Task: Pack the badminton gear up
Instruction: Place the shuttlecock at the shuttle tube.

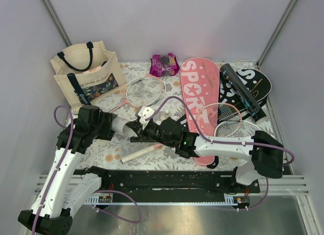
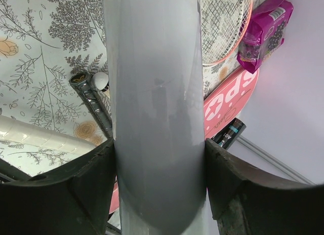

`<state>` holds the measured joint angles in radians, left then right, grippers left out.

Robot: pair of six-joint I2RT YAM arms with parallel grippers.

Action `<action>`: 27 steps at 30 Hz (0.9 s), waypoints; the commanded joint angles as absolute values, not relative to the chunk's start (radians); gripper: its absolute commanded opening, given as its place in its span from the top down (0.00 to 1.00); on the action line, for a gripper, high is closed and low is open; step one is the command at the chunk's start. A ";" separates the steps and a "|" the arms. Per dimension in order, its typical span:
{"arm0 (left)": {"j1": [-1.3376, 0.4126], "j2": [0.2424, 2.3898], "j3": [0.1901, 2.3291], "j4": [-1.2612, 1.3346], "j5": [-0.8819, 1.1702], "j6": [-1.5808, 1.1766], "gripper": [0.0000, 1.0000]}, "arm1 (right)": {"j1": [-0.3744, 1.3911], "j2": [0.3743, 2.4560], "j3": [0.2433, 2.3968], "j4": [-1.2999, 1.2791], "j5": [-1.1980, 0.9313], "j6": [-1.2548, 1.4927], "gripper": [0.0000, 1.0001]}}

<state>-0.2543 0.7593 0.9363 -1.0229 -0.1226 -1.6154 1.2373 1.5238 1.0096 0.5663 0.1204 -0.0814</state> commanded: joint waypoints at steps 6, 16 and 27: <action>-0.262 0.738 1.000 -0.963 -0.049 -1.608 0.96 | 1.238 1.594 1.057 0.640 0.230 -0.080 0.97; -0.261 0.735 1.002 -0.962 -0.112 -1.598 0.96 | 1.243 1.436 1.006 0.543 0.247 -0.034 0.62; -0.262 0.726 0.994 -0.965 -0.141 -1.591 0.96 | 1.241 1.253 0.979 0.336 0.319 0.089 0.31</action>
<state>-0.2600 0.7441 0.9535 -1.0069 -0.1345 -1.6119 1.2434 1.2621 0.9680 0.4004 0.2436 0.0566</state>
